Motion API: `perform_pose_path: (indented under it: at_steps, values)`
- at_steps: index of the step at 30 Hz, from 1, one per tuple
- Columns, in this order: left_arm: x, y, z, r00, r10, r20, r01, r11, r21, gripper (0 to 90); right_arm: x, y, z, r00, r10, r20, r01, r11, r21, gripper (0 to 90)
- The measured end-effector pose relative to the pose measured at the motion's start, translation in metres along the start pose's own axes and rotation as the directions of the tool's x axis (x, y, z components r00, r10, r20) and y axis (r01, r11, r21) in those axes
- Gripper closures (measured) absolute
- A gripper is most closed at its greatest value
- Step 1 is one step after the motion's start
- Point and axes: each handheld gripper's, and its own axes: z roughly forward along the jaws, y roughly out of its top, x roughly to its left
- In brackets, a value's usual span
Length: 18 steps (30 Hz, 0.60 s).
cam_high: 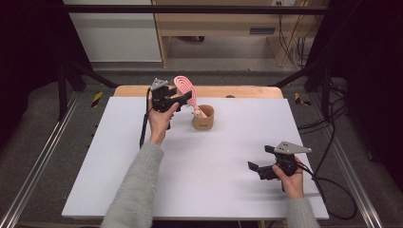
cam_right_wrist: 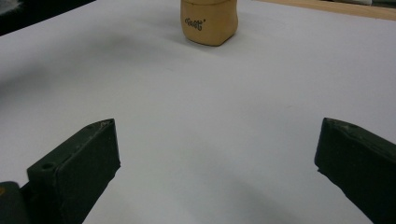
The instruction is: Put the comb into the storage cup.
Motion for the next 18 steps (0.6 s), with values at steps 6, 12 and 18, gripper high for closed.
perform_pose_path:
  at_steps: [6,12,18]
  values:
    - [0.0,0.001,-0.008,1.0,0.009,0.004,-0.009,0.9999,0.007,14.6,0.0,0.0,0.0,1.0,-0.003,0.0,0.003,1.0,-0.002,0.4]
    - [-0.004,0.0,-0.016,0.9991,0.03,0.028,-0.031,0.9993,0.021,4.8,0.0,0.0,0.0,1.0,0.0,0.0,0.0,1.0,0.0,0.4]
    - [-0.008,0.001,-0.026,0.9982,0.056,0.022,-0.056,0.9983,0.014,1.7,0.0,0.0,0.0,1.0,-0.001,0.0,0.001,1.0,0.001,0.4]
